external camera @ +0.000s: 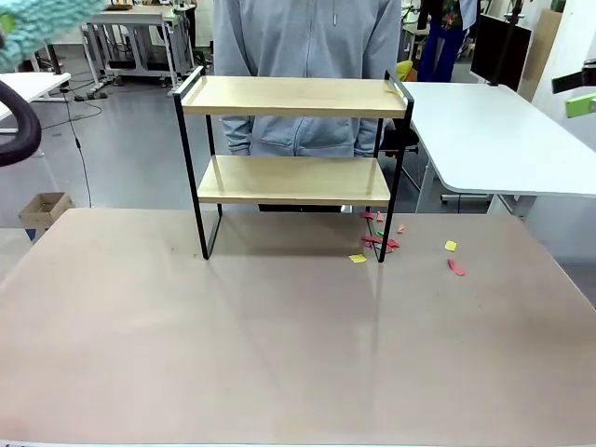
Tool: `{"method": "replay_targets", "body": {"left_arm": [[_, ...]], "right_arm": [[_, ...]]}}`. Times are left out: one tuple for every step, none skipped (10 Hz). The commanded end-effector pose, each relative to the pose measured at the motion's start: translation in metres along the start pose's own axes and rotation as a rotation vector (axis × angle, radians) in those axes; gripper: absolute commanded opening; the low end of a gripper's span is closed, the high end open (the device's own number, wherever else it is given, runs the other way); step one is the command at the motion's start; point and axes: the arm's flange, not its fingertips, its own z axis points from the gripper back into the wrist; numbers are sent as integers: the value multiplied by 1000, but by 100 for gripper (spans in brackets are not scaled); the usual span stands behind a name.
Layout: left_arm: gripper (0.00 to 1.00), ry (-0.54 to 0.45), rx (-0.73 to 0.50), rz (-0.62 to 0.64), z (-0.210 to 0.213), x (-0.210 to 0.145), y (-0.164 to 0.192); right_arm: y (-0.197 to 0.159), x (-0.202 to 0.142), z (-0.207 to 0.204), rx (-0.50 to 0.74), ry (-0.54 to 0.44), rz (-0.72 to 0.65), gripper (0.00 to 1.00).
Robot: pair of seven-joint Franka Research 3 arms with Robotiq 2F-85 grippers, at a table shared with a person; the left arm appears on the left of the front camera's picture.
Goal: Clean the shelf.
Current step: Hand the Duster back to the human.
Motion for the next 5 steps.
{"method": "replay_targets", "body": {"left_arm": [[18, 31, 104, -38, -8, -22, 5], [18, 66, 131, -36, -7, -34, 12], [18, 103, 150, -47, -8, -51, 15], [18, 150, 164, -47, -8, -71, 18], [18, 190, 177, -40, -4, -93, 16]], "right_arm": [[0, 2, 2, 0, -18, 17, 100], [0, 2, 2, 0, -18, 17, 100], [0, 2, 2, 0, -18, 17, 100], [0, 2, 2, 0, -18, 17, 100], [0, 2, 2, 0, -18, 17, 100]]}}
